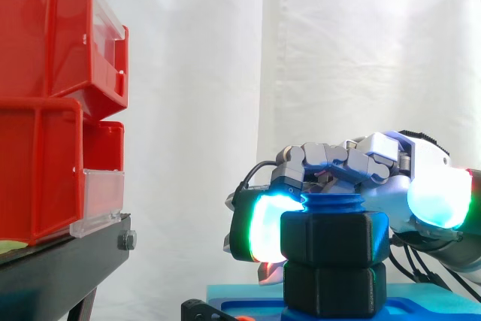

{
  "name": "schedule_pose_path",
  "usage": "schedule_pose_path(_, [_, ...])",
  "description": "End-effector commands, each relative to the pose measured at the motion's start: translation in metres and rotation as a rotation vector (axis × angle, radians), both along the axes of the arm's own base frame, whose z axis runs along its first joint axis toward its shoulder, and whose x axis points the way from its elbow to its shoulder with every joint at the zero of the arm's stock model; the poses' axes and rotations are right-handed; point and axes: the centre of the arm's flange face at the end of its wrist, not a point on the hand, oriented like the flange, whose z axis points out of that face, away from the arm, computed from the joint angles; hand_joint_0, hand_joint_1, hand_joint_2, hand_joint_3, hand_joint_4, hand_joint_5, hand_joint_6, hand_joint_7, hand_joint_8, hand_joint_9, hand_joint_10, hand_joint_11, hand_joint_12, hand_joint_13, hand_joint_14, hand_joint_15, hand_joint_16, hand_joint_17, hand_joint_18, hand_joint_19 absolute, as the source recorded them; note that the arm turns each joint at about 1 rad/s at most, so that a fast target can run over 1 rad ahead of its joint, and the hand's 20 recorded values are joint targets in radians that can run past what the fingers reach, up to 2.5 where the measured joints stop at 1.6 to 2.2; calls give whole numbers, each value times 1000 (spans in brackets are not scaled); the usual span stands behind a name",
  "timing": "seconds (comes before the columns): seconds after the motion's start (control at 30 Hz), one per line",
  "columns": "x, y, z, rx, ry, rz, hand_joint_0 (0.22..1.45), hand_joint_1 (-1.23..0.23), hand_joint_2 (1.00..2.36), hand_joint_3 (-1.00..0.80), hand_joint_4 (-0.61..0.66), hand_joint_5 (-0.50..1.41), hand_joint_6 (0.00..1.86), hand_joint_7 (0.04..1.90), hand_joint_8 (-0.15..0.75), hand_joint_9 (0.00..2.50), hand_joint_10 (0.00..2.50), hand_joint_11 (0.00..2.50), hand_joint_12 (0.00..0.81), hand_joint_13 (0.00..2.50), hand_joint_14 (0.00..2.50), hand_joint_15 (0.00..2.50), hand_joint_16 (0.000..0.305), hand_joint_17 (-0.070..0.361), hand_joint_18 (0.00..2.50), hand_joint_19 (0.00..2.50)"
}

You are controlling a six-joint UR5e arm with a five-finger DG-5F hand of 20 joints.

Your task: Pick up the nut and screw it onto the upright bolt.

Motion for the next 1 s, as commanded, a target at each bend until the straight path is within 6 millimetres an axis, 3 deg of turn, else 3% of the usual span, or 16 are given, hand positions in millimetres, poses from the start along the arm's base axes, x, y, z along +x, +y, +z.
schedule_pose_path(0.0, [0, -1, 0, 0, 0, -1, 471, -162, 1000, -500, 234, -32, 502, 1476, 319, 1072, 3, 84, 318, 702, 0, 17, 34, 76, 406, 0])
schedule_pose_path(0.17, [0, -2, 1, 0, -7, -2, 477, -171, 1000, -500, 225, -4, 508, 1529, 313, 1126, 2, 93, 305, 730, 0, 22, 32, 73, 436, 0])
schedule_pose_path(0.6, [0, -2, 1, 0, -9, -2, 483, -181, 1000, -500, 191, 5, 591, 1362, 306, 1227, 3, 109, 290, 775, 0, 33, 31, 70, 474, 0])
schedule_pose_path(0.97, [0, -2, 1, -1, -10, -3, 483, -202, 1000, -500, 227, 10, 509, 1509, 301, 1209, 3, 110, 291, 770, 0, 35, 31, 70, 477, 0])
